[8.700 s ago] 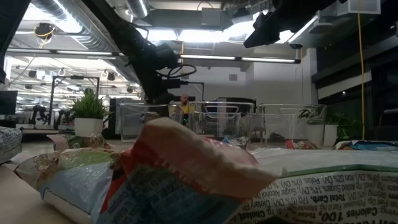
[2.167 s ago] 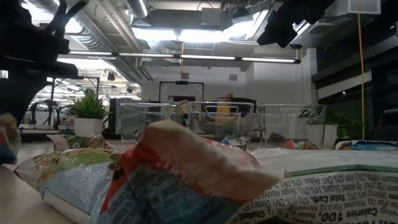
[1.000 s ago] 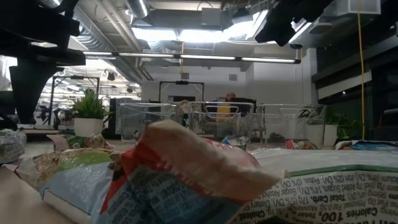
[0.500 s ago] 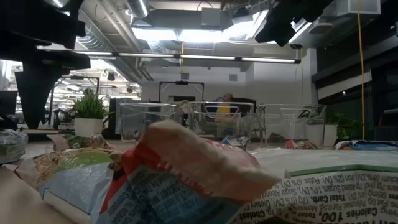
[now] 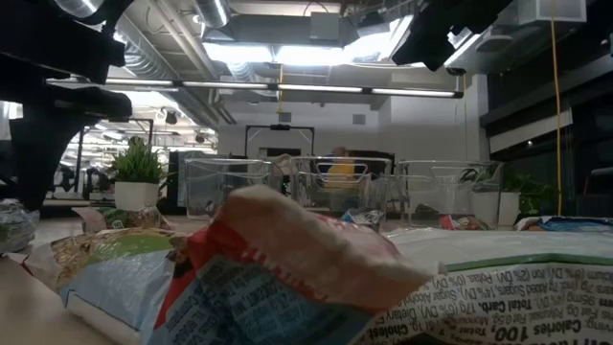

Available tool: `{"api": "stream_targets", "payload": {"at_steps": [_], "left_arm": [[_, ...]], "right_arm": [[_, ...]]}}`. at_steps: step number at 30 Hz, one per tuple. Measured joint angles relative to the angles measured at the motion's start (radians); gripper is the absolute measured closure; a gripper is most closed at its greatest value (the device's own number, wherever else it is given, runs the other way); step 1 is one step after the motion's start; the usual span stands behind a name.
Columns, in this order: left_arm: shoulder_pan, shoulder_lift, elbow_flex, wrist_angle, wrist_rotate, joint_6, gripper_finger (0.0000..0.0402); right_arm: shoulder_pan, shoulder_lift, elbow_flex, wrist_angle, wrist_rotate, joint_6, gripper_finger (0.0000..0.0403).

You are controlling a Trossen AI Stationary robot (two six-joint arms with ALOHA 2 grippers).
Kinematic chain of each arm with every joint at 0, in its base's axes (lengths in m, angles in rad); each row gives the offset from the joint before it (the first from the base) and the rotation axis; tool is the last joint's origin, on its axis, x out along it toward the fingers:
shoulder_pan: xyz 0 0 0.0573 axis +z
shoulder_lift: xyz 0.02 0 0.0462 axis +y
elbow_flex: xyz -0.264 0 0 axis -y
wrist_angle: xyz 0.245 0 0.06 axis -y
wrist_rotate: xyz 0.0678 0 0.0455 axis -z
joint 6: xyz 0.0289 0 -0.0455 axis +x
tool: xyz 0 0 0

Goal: Pick and place Granola Bars by type
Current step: Put the red granola bar into the center transparent bin

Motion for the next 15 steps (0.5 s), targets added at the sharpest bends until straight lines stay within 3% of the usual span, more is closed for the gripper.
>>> {"api": "stream_targets", "payload": {"at_steps": [7, 15], "left_arm": [[0.019, 0.000, 0.000, 0.003, 0.019, -0.019, 0.0237], [0.021, 0.000, 0.000, 0.002, 0.019, -0.019, 0.0316]], "right_arm": [[0.000, 0.000, 0.000, 0.001, 0.000, 0.000, 0.0181], [0.000, 0.000, 0.000, 0.001, 0.000, 0.000, 0.0181]]}}
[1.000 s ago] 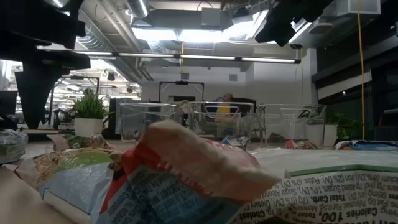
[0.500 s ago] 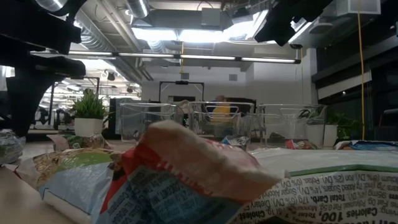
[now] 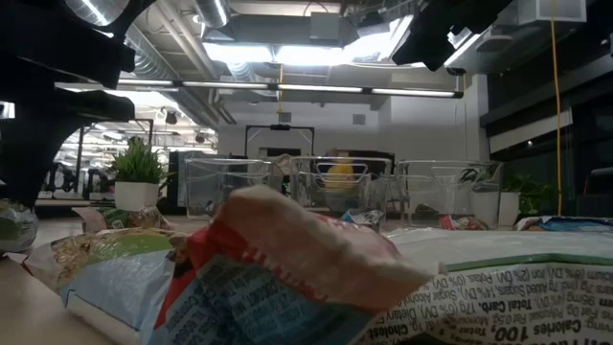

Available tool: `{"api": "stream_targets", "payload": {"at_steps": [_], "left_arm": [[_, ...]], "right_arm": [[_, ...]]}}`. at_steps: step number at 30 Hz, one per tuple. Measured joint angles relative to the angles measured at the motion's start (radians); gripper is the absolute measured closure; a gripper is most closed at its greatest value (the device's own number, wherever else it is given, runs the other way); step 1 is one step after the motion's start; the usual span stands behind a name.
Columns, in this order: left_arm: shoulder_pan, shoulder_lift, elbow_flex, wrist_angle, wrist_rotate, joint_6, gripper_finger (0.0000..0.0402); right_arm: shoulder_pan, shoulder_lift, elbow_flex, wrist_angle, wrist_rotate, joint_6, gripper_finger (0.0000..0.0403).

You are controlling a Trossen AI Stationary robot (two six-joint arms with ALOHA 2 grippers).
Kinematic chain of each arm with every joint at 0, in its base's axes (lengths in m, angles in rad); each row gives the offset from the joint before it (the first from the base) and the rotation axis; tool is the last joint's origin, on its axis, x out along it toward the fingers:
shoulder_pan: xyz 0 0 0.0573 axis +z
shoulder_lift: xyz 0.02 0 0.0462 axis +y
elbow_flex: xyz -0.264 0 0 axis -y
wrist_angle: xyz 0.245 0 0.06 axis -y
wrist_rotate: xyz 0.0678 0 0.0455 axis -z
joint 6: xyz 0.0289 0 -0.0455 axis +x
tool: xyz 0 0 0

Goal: Pick and place Granola Bars by type
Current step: Put the red granola bar into the center transparent bin

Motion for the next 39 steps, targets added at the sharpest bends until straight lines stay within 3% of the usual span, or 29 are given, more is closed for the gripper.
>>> {"api": "stream_targets", "payload": {"at_steps": [8, 17, 32, 39], "left_arm": [[0.000, 0.000, 0.000, 0.000, 0.002, 0.008, 0.0392], [0.000, 0.000, 0.029, -0.017, -0.011, 0.020, 0.0398], [0.000, 0.000, 0.222, -0.053, -0.254, 0.098, 0.0399], [0.037, 0.000, 0.289, -0.091, -0.498, 0.098, 0.0399]], "right_arm": [[0.000, 0.000, 0.000, 0.000, 0.000, 0.000, 0.0181], [0.000, 0.001, 0.000, 0.000, 0.000, 0.000, 0.0181], [0.000, 0.001, 0.000, 0.000, 0.000, -0.001, 0.0181], [0.000, 0.030, 0.000, 0.045, 0.014, -0.057, 0.0181]]}}
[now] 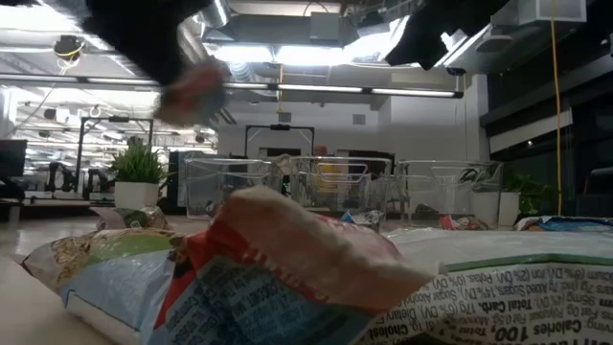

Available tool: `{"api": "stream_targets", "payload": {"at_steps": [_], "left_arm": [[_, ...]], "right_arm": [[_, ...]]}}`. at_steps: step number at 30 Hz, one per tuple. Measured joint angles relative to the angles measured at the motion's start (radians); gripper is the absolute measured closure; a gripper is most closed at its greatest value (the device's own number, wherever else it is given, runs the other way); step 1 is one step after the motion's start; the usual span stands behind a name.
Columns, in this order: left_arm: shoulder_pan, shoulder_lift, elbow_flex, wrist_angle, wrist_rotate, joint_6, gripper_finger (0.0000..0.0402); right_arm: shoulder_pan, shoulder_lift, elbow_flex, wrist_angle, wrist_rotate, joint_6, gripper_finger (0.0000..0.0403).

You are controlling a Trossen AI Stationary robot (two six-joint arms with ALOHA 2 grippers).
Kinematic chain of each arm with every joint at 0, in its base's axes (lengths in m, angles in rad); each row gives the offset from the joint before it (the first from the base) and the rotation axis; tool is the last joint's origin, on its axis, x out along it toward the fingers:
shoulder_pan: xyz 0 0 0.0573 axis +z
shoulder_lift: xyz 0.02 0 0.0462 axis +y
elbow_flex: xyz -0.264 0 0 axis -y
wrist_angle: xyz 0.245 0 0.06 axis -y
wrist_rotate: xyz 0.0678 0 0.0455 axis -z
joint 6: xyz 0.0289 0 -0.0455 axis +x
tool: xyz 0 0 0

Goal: Pick and place Granola Bars by type
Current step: Put the red granola bar into the center transparent bin

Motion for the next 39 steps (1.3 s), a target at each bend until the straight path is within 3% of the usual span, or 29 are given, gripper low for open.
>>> {"api": "stream_targets", "payload": {"at_steps": [7, 15, 21, 28, 39], "left_arm": [[0.057, -0.002, 0.095, -0.022, -0.198, 0.017, 0.0399], [0.091, -0.007, 0.165, -0.032, -0.239, 0.079, 0.0399], [0.106, -0.007, 0.183, -0.032, -0.244, 0.087, 0.0399], [0.105, -0.007, 0.183, -0.032, -0.330, 0.076, 0.0399], [0.105, -0.007, 0.183, -0.033, -0.517, 0.052, 0.0399]], "right_arm": [[0.000, 0.117, 0.000, 0.140, 0.001, -0.136, 0.0181], [0.000, 0.188, 0.000, 0.299, 0.001, -0.268, 0.0176], [0.000, 0.188, 0.000, 0.425, 0.002, -0.332, 0.0119], [0.000, 0.188, 0.000, 0.481, 0.002, -0.312, 0.0047], [-0.002, 0.187, 0.000, 0.584, 0.109, -0.221, 0.0036]]}}
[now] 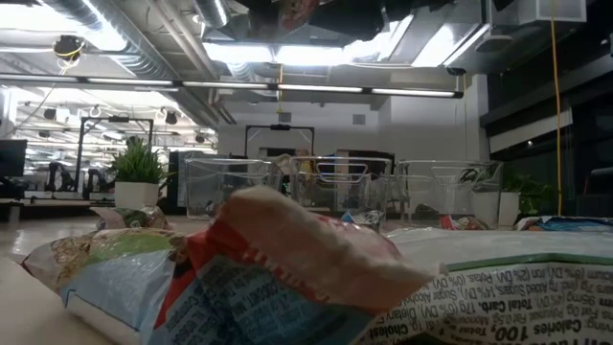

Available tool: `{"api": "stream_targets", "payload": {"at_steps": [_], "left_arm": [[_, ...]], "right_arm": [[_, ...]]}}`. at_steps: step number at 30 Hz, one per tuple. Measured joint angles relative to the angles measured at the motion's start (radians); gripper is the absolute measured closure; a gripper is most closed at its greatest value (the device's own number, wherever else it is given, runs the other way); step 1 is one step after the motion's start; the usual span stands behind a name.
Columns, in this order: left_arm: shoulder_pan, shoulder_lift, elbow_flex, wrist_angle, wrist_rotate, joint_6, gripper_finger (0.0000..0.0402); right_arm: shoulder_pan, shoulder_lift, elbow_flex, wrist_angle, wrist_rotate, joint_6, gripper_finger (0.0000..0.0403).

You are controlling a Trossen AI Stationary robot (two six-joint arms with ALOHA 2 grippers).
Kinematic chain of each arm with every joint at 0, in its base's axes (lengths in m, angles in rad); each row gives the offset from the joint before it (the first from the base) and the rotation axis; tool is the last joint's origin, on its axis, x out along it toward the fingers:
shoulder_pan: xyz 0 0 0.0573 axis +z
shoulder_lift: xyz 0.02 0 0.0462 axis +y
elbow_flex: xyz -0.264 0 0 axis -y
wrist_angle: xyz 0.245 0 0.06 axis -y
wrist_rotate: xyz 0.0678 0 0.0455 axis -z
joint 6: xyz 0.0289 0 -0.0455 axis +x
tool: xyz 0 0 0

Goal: Pick and place Granola Bars by type
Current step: Put the red granola bar into the center transparent bin

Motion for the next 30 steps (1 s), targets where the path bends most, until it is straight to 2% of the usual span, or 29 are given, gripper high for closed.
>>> {"api": "stream_targets", "payload": {"at_steps": [8, 16, 22, 30], "left_arm": [[-0.003, 0.000, 0.000, 0.003, -0.031, 0.000, 0.0399], [-0.022, 0.000, 0.000, 0.004, -0.071, 0.000, 0.0399], [-0.027, 0.000, 0.000, 0.007, -0.082, 0.007, 0.0399], [-0.027, 0.000, 0.000, 0.007, -0.066, 0.008, 0.0399]], "right_arm": [[-0.019, 0.000, 0.000, 0.018, 0.088, 0.081, 0.0036], [-0.041, 0.000, 0.000, 0.012, 0.090, 0.122, 0.0043], [-0.040, 0.000, 0.000, 0.008, 0.099, 0.122, 0.0102], [-0.040, 0.000, 0.000, 0.005, 0.100, 0.119, 0.0222]]}}
